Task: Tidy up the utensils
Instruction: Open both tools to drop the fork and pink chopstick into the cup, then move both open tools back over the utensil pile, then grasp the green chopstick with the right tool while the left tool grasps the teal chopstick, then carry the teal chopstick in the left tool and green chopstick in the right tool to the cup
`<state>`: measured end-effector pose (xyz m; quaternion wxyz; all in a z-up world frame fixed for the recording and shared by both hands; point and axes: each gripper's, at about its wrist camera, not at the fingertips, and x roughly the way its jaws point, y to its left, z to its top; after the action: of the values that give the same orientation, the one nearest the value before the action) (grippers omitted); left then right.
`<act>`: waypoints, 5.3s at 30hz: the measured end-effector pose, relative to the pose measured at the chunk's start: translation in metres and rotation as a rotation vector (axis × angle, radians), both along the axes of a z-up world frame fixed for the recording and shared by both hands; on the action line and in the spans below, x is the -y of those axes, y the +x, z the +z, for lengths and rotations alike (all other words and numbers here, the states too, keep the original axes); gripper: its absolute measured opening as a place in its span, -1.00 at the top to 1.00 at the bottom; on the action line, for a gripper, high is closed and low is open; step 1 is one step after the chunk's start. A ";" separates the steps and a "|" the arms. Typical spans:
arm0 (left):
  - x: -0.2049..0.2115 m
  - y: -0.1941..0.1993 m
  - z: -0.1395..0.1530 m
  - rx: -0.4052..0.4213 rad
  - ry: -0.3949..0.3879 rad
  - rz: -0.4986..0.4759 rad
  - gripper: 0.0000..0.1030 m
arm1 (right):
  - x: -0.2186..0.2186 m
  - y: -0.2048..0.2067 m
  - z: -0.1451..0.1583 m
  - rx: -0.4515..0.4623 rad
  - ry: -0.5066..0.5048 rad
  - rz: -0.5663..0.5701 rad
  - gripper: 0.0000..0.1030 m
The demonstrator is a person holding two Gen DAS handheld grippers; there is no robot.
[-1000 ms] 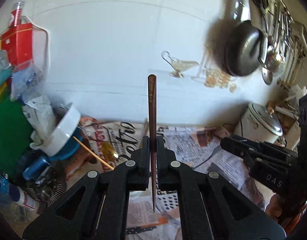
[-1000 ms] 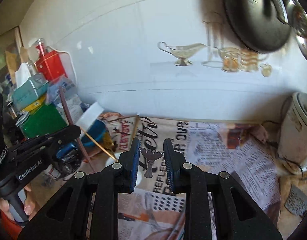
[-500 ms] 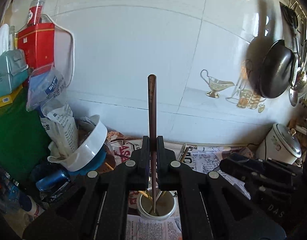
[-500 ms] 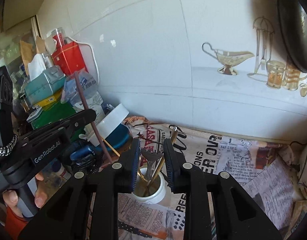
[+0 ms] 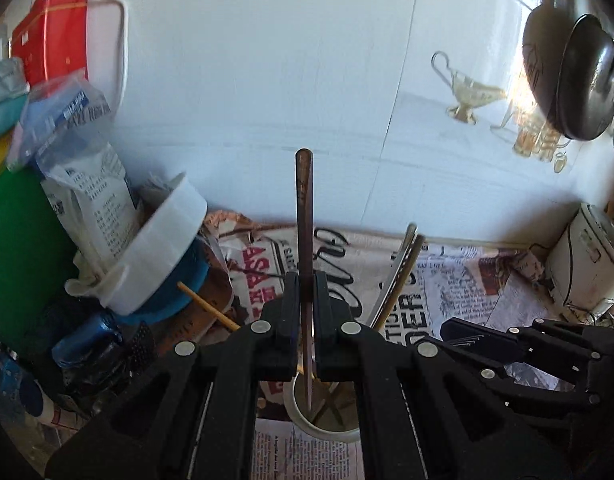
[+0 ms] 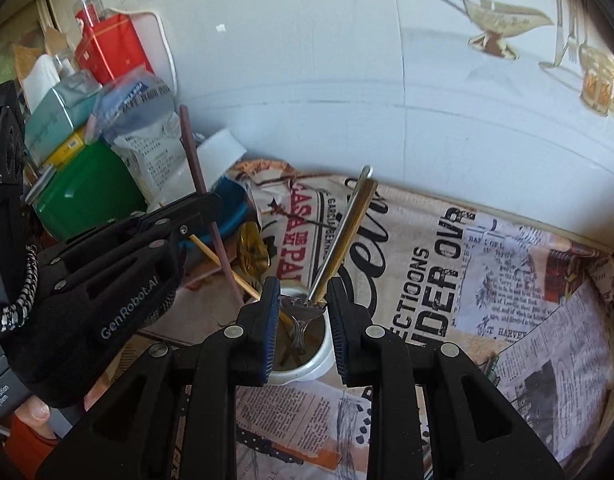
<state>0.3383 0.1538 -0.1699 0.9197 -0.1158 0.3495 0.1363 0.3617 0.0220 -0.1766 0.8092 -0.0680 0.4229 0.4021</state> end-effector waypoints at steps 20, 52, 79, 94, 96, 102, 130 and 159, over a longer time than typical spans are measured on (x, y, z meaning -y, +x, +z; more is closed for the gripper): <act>-0.011 0.005 -0.027 -0.145 -0.061 0.005 0.92 | -0.013 0.009 -0.026 -0.051 -0.104 -0.001 0.53; 0.086 -0.078 0.049 0.008 0.025 -0.136 -0.29 | 0.154 -0.031 0.005 0.052 -0.114 -0.292 0.17; 0.138 -0.045 -0.117 -0.394 -0.083 -0.193 -0.29 | 0.163 -0.001 -0.157 -0.234 -0.323 -0.320 0.19; 0.164 -0.018 -0.137 -0.431 -0.095 -0.241 -0.07 | 0.194 0.024 -0.157 -0.233 -0.307 -0.381 0.88; 0.167 -0.014 -0.138 -0.434 -0.099 -0.245 -0.05 | 0.194 0.031 -0.157 -0.233 -0.308 -0.380 0.88; 0.173 -0.001 -0.140 -0.442 -0.131 -0.260 0.04 | 0.185 0.050 -0.157 -0.209 -0.303 -0.350 0.85; 0.243 0.083 -0.163 -0.546 -0.214 -0.464 0.69 | 0.278 0.046 -0.154 -0.388 -0.182 -0.458 0.87; 0.294 0.128 -0.164 -0.659 -0.189 -0.657 0.91 | 0.247 0.067 -0.156 -0.371 -0.253 -0.304 0.88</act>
<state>0.4667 -0.1402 -0.3338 0.7398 -0.0329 0.6515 -0.1646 0.4284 -0.2252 -0.3323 0.7540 -0.0297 0.6162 0.2257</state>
